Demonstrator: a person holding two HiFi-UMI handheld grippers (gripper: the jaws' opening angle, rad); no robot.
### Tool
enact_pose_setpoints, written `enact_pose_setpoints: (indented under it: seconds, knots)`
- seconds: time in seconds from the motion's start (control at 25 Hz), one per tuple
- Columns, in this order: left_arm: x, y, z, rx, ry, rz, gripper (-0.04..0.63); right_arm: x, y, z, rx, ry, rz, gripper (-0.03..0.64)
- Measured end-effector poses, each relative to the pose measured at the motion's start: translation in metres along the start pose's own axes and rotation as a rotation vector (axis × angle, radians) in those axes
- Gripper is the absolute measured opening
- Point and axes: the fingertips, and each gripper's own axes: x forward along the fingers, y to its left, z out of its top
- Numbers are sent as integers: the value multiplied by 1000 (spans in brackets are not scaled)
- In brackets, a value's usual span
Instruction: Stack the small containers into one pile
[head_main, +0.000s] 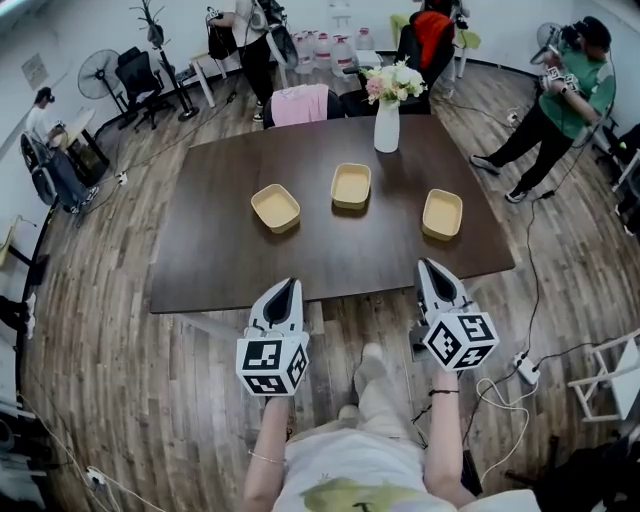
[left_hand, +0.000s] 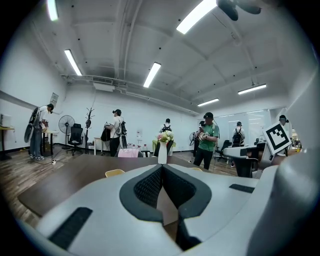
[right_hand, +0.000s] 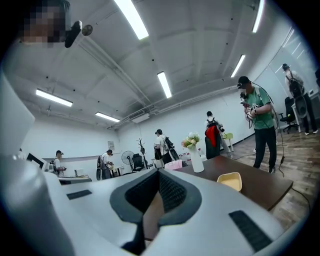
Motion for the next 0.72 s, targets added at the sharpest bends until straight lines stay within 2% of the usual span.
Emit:
enact_pose_setpoints:
  seconds: [0.72]
  knots:
    - [178, 9, 30, -28, 22, 1, 25, 152, -102, 30, 26, 49, 12, 21]
